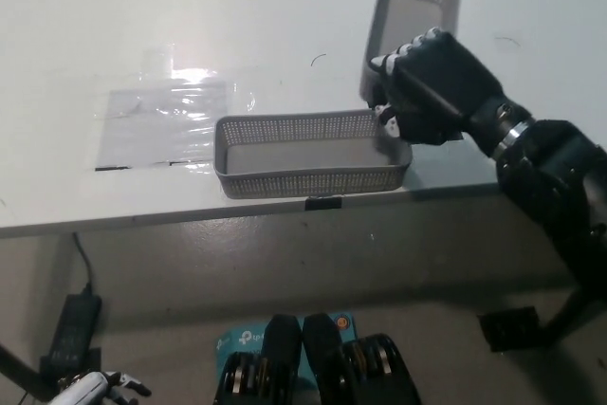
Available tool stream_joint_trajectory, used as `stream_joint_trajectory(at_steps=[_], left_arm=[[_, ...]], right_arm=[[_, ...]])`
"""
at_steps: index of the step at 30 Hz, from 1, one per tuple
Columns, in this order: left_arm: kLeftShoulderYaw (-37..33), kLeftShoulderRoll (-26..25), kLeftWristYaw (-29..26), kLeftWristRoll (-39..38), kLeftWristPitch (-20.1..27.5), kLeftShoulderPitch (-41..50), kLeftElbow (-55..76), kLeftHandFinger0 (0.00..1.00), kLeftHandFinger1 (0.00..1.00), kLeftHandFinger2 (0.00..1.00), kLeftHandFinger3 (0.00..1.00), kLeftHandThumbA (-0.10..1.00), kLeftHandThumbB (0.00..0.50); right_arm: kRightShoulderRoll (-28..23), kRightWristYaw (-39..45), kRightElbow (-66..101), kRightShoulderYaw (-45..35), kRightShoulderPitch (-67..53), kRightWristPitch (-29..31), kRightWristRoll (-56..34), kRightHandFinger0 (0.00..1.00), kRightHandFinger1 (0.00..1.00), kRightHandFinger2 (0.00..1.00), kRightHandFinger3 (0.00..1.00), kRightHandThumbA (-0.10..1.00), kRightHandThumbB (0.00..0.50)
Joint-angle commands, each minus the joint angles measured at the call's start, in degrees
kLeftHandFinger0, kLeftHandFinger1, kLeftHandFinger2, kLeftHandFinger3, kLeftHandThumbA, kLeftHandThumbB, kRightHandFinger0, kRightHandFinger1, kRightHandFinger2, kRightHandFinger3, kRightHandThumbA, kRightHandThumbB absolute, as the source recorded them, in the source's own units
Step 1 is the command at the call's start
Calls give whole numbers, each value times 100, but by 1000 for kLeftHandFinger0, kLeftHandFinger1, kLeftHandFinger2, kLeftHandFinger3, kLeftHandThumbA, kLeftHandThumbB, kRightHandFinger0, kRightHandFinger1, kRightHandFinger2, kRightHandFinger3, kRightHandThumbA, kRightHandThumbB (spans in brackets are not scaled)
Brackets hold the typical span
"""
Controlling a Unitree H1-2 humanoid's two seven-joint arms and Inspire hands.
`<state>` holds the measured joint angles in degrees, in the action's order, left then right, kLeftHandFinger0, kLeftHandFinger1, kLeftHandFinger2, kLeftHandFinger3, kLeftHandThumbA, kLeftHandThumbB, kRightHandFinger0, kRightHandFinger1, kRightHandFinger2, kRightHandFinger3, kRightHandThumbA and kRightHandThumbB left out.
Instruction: The robot uses its right hand to pick up the grey box kept on the middle on the desk and place it on top of another box next to it in a right angle
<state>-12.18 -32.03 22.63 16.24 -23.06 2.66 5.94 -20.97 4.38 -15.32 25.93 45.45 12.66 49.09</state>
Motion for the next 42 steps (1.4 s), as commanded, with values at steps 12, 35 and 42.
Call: stream_joint_trajectory(at_steps=[12,35,42], left_arm=[[93,-168,19,-5,136,26,125,378,400,554,680,261,331],[18,-167,63,17,122,-5,86,402,423,575,703,282,340],[-35,-147,90,6,146,10,93,395,412,558,705,277,334]], right_arm=[[394,278,280,120,-102,142,-149,0,0,327,207,-100,319],[974,-343,-387,628,-132,687,292,0,0,341,228,-100,273],[1065,-604,-614,784,-119,724,512,0,0,363,285,-100,294]])
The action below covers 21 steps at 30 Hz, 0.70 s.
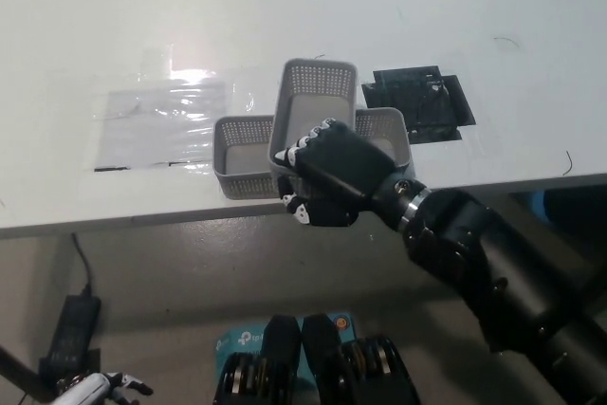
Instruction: The robot uses its right hand to pick up the grey box kept on the middle on the desk and place it on top of another box next to it in a right angle
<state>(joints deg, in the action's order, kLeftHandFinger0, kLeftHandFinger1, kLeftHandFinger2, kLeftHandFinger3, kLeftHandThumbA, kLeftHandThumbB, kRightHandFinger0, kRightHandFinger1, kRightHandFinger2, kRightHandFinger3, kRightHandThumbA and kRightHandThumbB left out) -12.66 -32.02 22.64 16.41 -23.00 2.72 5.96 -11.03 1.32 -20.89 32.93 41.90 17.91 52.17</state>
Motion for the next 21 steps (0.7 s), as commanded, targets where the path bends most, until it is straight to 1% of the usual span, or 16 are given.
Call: stream_joint_trajectory(at_steps=[1,3,5,7,8,10,12,13,14,15,16,17,18,19,20,21], left_arm=[[19,-145,73,-15,175,6,73,377,394,543,693,289,347],[4,-158,56,32,161,11,93,372,394,543,689,293,347],[17,-146,71,7,104,10,96,357,385,542,697,278,339],[20,-142,68,7,96,12,102,357,387,550,708,271,339],[17,-145,77,5,84,8,97,395,421,576,711,270,341],[12,-170,61,28,147,33,104,381,403,562,711,285,343],[28,-162,42,18,172,54,99,364,385,538,702,282,343],[31,-158,62,2,128,48,103,363,384,536,701,282,344],[31,-149,65,-5,113,55,103,362,383,534,699,283,344],[42,-139,51,-25,163,63,92,359,379,530,693,271,340],[34,-143,39,-2,176,65,94,355,376,524,686,268,338],[43,-138,45,-20,164,68,113,345,369,518,680,264,339],[53,-137,66,-52,149,67,113,349,375,525,682,263,334],[49,-135,54,-47,179,61,79,325,350,502,675,266,340],[44,-136,34,-32,212,61,68,300,324,478,667,277,351],[44,-135,35,-31,199,61,75,302,323,476,662,288,355]], right_arm=[[57,-334,-83,116,272,224,250,0,0,362,337,-100,292],[5,-304,-24,157,301,234,314,0,0,407,390,-100,243],[-41,-424,-68,198,331,319,395,0,23,495,420,-100,247],[-68,-515,-104,203,333,373,422,0,61,567,444,-100,180],[-87,-549,-129,189,332,438,392,0,99,607,464,-100,132],[-99,-348,-117,139,309,448,221,0,219,709,555,-100,11],[-74,-214,-46,80,271,389,99,0,237,683,584,-100,0],[-68,-155,28,48,247,349,59,18,264,660,743,-100,0],[-67,-124,65,37,232,333,43,1,233,593,715,-100,0],[-96,75,189,57,228,218,88,17,305,647,858,-100,0],[-94,99,217,45,220,214,80,33,347,677,904,-100,0],[-114,113,258,49,217,237,96,246,538,803,1000,-58,0],[-131,75,280,63,216,274,151,456,776,966,1000,14,18],[-162,-28,301,115,231,303,317,638,1000,1000,1000,146,33],[-182,-18,365,150,222,224,467,859,1000,1000,1000,297,42],[-192,-8,411,167,210,175,548,1000,1000,1000,1000,394,101]])
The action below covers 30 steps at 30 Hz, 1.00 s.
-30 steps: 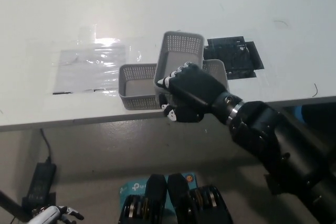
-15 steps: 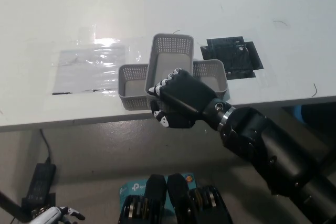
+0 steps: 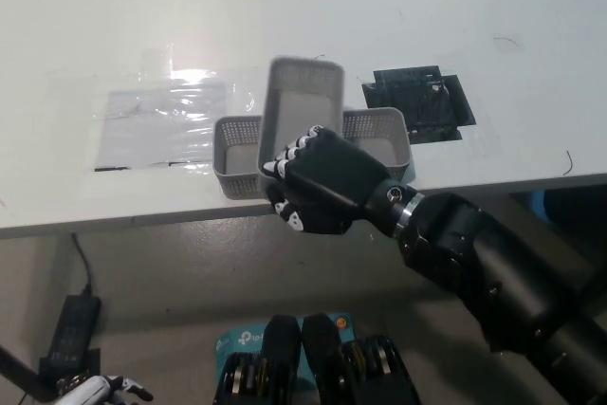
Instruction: The robot uses its right hand to pick up the grey box kept on the middle on the desk and place it on top of another box next to it in a right angle
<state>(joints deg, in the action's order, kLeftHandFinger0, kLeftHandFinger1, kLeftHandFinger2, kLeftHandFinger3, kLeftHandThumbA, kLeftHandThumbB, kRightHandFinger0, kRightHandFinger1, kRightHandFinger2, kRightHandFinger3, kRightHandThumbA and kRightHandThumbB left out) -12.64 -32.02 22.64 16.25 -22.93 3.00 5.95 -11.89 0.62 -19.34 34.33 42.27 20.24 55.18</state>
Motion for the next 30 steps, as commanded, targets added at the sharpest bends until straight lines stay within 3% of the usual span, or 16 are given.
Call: stream_joint_trajectory(at_steps=[1,2,3,4,5,9,16,22,26,28,30], left_arm=[[37,-139,35,-4,191,35,85,318,335,486,661,289,349],[35,-143,37,2,182,38,99,322,338,488,662,287,348],[46,-136,43,-13,157,40,106,323,337,485,663,283,348],[32,-147,37,21,146,44,130,324,341,489,664,282,346],[31,-147,36,27,134,47,141,348,374,534,673,280,344],[51,-138,40,-16,172,44,93,331,354,518,678,248,330],[64,-64,-7,-14,70,107,146,302,334,494,697,250,340],[75,-26,-23,-53,161,135,89,317,344,496,669,259,344],[51,4,-31,-34,162,158,67,349,375,533,676,271,344],[101,45,-54,-105,224,176,37,318,340,497,643,239,345],[98,52,-41,-83,143,220,60,352,371,518,646,263,350]], right_arm=[[-101,46,272,25,157,-75,268,1000,1000,1000,1000,414,163],[-74,28,279,-5,127,-91,224,1000,1000,1000,1000,415,228],[-52,48,293,-33,105,-115,184,1000,1000,1000,1000,414,248],[-14,16,347,-75,67,-142,147,1000,1000,1000,1000,410,324],[-1,6,387,-89,53,-156,143,1000,1000,1000,1000,437,342],[33,83,505,-111,26,-229,118,1000,1000,1000,1000,459,377],[7,294,694,-120,-5,-311,136,1000,1000,1000,1000,494,370],[-54,400,764,-150,-38,-320,134,1000,1000,1000,1000,459,357],[-95,541,895,-217,-94,-350,21,1000,1000,1000,1000,442,366],[-107,553,952,-264,-124,-337,-11,1000,1000,1000,1000,454,379],[-156,817,1234,-340,-194,-459,-79,1000,1000,1000,1000,530,410]])
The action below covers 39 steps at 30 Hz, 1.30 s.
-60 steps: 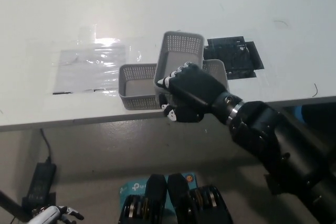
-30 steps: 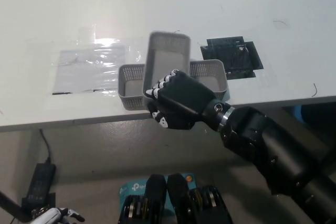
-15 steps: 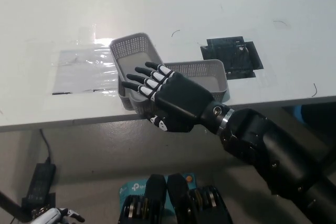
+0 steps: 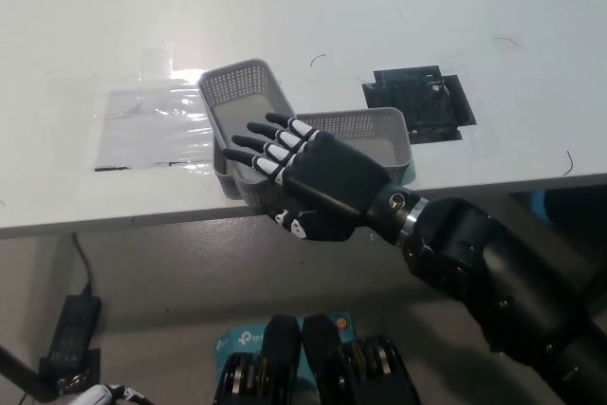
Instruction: The robot uses its right hand to pick up the grey box kept on the middle on the desk and place it on top of another box next to it in a right angle
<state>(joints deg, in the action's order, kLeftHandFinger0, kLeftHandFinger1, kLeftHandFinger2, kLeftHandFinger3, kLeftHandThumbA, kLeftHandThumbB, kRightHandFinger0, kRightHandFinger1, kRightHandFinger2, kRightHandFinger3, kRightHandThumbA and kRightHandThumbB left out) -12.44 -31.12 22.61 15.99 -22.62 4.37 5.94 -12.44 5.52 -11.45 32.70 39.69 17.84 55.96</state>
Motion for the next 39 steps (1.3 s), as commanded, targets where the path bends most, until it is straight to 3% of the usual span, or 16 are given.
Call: stream_joint_trajectory(at_steps=[1,5,11,13,17,19,25,26,29,30,34,39], left_arm=[[64,-49,-21,-40,108,70,52,352,375,522,650,272,353],[44,-60,-10,13,67,64,40,358,385,553,709,312,362],[53,-59,-15,6,82,107,63,368,385,530,683,294,351],[34,-61,-34,52,102,99,60,415,412,540,708,306,355],[35,-77,-14,85,-23,107,126,455,449,582,733,297,357],[53,-65,-77,92,118,126,69,434,435,574,708,295,355],[73,-30,-87,74,132,124,54,428,418,530,717,306,356],[66,-38,-59,78,66,122,98,456,444,582,730,304,354],[72,-36,-54,62,82,127,96,463,453,595,719,300,351],[67,-35,-68,74,111,126,79,453,446,587,713,304,353],[117,2,-74,-1,137,121,12,461,453,593,715,302,361],[110,-1,-75,18,148,119,26,439,430,564,688,302,363]], right_arm=[[-135,501,601,-225,50,-287,-221,1000,1000,1000,1000,536,414],[-235,697,868,-395,81,-266,-407,1000,1000,1000,1000,558,442],[-452,1198,1475,-727,140,-402,-688,1000,1000,1000,1000,581,470],[-485,1317,1601,-808,134,-450,-752,1000,1000,1000,1000,576,471],[-611,1829,2290,-1077,82,-875,-942,1000,1000,1000,1000,617,434],[-644,1901,2710,-1341,-57,-1088,-1198,1000,1000,1000,1000,549,410],[-685,1992,3525,-1871,-554,-1469,-1298,1000,1000,1000,1000,452,280],[-720,1967,3663,-1959,-691,-1471,-1254,999,1000,1000,1000,437,248],[-683,1969,3857,-2152,-997,-1631,-1263,617,1000,1000,1000,404,227],[-657,2119,4080,-2315,-1280,-1966,-1247,605,1000,1000,1000,394,205],[-571,1782,3996,-2605,-1712,-1892,-1424,568,1000,1000,1000,411,178],[-254,1069,3499,-3084,-2512,-1801,-1549,558,1000,1000,1000,242,166]])
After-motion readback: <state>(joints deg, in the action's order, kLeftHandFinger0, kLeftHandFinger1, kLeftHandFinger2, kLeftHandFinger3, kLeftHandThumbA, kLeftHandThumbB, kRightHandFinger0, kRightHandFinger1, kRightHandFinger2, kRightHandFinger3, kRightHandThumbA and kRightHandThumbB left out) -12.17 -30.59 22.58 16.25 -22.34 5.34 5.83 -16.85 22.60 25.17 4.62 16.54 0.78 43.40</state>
